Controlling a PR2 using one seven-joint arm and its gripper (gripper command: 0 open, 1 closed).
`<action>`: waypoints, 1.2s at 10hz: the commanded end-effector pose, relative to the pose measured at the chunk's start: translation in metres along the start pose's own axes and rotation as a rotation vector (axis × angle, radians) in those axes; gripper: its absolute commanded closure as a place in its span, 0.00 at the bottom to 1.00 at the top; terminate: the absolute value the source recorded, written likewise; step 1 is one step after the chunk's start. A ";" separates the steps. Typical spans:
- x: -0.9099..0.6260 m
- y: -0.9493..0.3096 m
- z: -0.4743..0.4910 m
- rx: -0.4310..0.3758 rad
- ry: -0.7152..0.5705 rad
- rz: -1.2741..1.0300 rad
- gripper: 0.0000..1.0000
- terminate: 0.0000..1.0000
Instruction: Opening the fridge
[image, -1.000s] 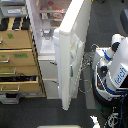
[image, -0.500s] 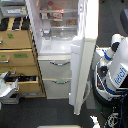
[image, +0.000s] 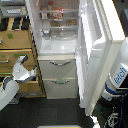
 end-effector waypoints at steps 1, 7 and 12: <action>0.217 -0.657 0.215 0.030 -0.198 -0.664 0.00 0.00; 0.411 -0.651 0.045 -0.068 0.016 -0.517 0.00 0.00; 0.469 -0.703 0.037 -0.238 0.047 -0.447 0.00 0.00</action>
